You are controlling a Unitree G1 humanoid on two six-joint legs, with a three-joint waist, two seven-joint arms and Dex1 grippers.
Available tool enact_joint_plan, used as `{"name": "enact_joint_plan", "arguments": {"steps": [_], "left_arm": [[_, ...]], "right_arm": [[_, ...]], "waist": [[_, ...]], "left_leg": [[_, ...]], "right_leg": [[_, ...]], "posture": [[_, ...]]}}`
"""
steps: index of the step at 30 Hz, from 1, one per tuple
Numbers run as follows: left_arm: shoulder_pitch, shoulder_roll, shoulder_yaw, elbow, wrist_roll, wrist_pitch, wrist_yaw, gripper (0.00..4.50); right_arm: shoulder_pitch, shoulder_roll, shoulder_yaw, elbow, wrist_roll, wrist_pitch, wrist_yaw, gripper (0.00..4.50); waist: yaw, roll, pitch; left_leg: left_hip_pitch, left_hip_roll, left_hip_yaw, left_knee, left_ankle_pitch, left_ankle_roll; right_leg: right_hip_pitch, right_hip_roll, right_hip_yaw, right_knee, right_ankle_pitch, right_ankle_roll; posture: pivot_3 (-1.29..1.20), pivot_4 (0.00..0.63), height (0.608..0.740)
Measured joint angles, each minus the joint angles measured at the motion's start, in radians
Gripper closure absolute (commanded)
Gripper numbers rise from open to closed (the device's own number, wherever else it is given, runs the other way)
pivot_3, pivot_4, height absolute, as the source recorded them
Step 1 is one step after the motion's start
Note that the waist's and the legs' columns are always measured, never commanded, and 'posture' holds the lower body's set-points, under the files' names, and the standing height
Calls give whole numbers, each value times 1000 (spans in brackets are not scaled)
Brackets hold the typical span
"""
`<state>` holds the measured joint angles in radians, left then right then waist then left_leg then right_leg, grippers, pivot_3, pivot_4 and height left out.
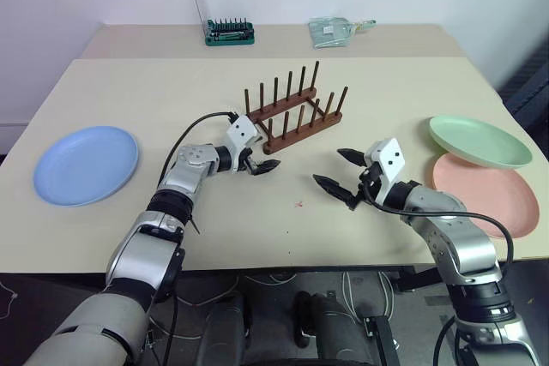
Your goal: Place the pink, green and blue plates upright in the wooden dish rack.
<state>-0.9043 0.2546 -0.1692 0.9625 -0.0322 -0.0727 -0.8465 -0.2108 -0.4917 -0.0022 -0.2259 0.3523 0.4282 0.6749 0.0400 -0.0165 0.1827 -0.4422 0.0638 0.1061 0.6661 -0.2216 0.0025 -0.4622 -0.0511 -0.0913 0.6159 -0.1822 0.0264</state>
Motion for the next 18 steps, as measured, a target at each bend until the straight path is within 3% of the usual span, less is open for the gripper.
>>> {"name": "enact_joint_plan", "arguments": {"steps": [1, 7, 11, 18], "left_arm": [[-3, -8, 2, 10, 0, -6, 2, 844], [7, -29, 9, 16, 2, -42, 1, 3626], [36, -19, 12, -20, -2, -52, -46, 3626], [113, 27, -45, -179, -1, -60, -294, 3626]], "right_arm": [[6, 0, 0, -5, -2, 0, -2, 0], [24, -12, 1, -19, -15, 0, -7, 0], [56, -82, 6, -29, -38, 0, 21, 0], [164, -194, -19, -73, -38, 6, 91, 0]], "waist": [[-1, 0, 0], [-3, 0, 0], [-3, 0, 0], [0, 0, 0]], "left_leg": [[0, 0, 0, 0, 0, 0], [0, 0, -1, 0, 0, 0], [0, 0, -1, 0, 0, 0], [0, 0, -1, 0, 0, 0]], "right_leg": [[0, 0, 0, 0, 0, 0], [0, 0, 0, 0, 0, 0], [0, 0, 0, 0, 0, 0], [0, 0, 0, 0, 0, 0]], "posture": [[0, 150, 730], [0, 150, 730], [0, 150, 730], [0, 150, 730]]}}
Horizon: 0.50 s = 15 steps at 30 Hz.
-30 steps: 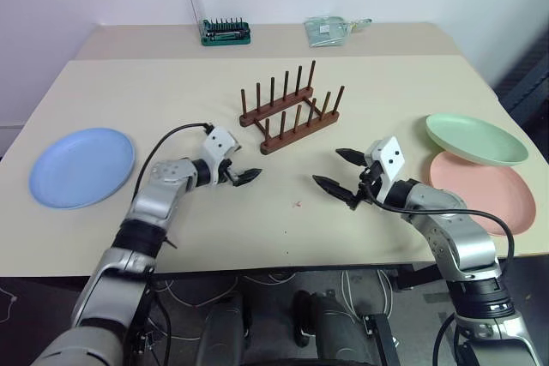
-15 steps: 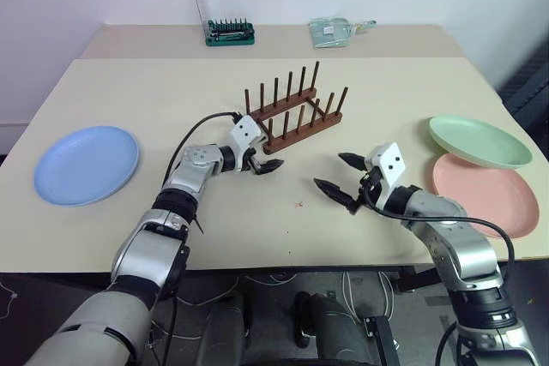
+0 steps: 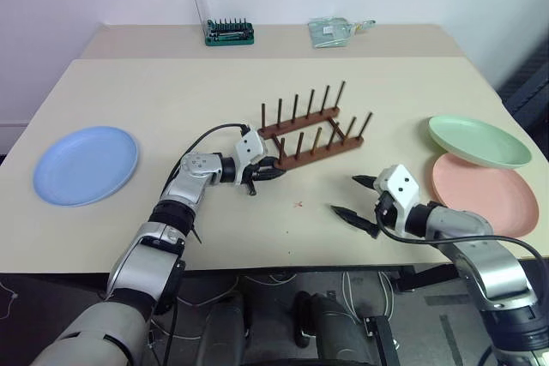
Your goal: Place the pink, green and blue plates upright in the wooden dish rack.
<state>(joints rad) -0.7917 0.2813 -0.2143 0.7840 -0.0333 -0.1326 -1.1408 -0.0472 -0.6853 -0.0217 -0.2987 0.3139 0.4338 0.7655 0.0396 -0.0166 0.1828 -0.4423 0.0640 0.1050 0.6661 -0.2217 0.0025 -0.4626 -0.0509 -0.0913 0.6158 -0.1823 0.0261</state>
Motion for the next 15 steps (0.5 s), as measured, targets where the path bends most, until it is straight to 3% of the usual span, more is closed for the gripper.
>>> {"name": "enact_joint_plan", "arguments": {"steps": [6, 9, 13, 14, 15], "left_arm": [[-26, -11, -30, 15, 25, -15, -35, 3626], [-45, -17, -27, 41, 22, -9, -36, 2449], [-47, -14, -13, 54, 23, -1, 2, 426], [-47, -7, -7, 54, 24, 2, 22, 55], [-46, 4, -1, 49, 24, 13, 37, 55]], "right_arm": [[8, -4, -34, -14, 6, 2, 2, 0], [12, -4, -34, -21, 5, 4, -8, 0], [13, -3, -34, -26, 5, 5, -20, 0], [13, -3, -34, -27, 5, 5, -24, 0], [12, -3, -34, -27, 4, 8, -27, 0]], "waist": [[-1, 0, 0], [-1, 0, 0], [-2, 0, 0], [-3, 0, 0], [-4, 0, 0]], "left_leg": [[0, 0, -1, 0, 0, 0], [0, 0, -1, 0, 0, 0], [0, 0, -1, 0, 0, 0], [0, 0, -1, 0, 0, 0], [0, 0, -1, 0, 0, 0]], "right_leg": [[0, 1, 0, 0, 0, 0], [0, 1, 0, 0, 0, 0], [0, 1, 0, 0, 0, 0], [0, 1, 0, 0, 0, 0], [0, 1, 0, 0, 0, 0]], "posture": [[0, 150, 730], [0, 150, 730], [0, 150, 730], [0, 150, 730], [0, 150, 730]]}}
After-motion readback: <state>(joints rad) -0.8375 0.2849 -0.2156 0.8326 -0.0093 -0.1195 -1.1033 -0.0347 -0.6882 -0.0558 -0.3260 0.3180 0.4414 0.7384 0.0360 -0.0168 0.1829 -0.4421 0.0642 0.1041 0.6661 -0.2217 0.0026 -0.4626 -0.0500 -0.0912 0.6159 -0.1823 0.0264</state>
